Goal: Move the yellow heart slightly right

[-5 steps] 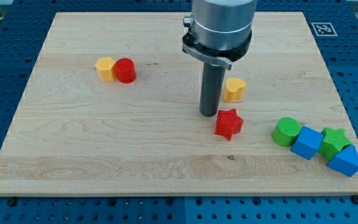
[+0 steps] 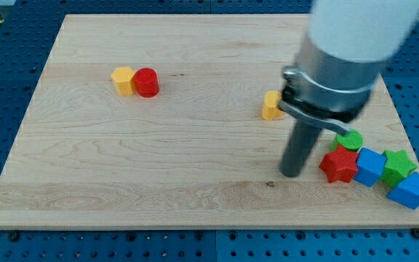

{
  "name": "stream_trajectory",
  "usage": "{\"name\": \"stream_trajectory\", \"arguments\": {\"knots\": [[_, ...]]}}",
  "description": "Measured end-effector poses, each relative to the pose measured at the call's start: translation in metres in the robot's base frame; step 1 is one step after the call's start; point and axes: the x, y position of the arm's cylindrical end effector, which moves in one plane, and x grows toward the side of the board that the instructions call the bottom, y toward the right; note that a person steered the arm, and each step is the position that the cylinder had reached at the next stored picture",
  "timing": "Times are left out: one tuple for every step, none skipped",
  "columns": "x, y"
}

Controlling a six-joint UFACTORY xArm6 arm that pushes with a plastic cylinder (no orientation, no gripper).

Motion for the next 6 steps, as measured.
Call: {"name": "stream_trajectory", "arguments": {"knots": [[-0.045, -0.058], [-0.088, -0.072], [-0.091, 0.014], [-0.092, 0.048], [-0.118, 0.016], [-0.173, -0.008]]}}
